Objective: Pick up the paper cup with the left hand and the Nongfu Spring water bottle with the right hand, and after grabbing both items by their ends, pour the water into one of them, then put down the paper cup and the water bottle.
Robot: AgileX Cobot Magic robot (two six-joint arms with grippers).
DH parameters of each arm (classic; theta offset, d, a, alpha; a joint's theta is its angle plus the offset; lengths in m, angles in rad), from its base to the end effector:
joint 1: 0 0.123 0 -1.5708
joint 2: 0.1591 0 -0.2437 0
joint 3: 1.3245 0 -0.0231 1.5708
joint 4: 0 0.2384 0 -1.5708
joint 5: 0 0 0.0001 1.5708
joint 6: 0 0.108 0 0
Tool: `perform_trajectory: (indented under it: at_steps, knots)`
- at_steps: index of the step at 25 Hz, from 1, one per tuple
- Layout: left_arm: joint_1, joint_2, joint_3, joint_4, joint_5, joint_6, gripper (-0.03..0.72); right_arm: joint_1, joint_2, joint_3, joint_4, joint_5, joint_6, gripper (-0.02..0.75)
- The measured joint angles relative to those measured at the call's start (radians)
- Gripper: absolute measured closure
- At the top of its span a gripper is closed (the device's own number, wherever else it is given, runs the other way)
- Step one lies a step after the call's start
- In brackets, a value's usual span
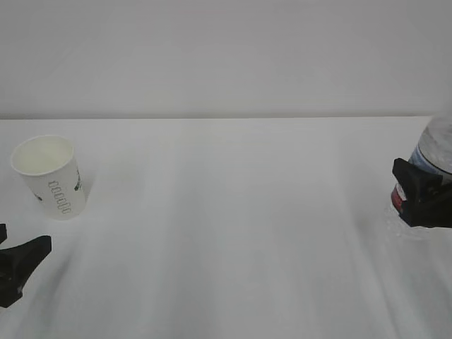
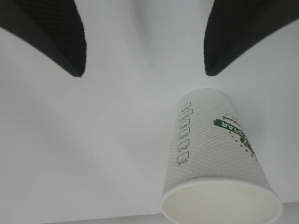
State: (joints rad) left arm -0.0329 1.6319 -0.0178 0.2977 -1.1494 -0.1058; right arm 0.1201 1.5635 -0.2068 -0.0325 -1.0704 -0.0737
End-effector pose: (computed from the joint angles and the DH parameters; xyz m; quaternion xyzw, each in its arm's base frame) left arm 0.1817 -0.0349 0.0836 0.0963 0.8221 -0.1162 0.5489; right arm 0.2334 0.0313 0.1216 -0.0899 0.7687 0.0208 0.6329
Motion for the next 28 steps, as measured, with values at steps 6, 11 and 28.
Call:
perform_trajectory:
  at_steps: [6,11,28]
  knots:
    - [0.0,0.0,0.0,-0.005,0.0,0.0,0.118,0.0,-0.057,0.0,-0.009,0.02,0.0,0.254]
    - [0.0,0.0,-0.002,-0.042,0.0,0.0,0.119,0.0,-0.086,0.001,-0.013,0.055,0.004,0.255]
    - [0.0,0.08,-0.153,-0.084,0.0,0.0,0.038,0.0,-0.091,0.001,-0.044,0.059,0.051,0.255]
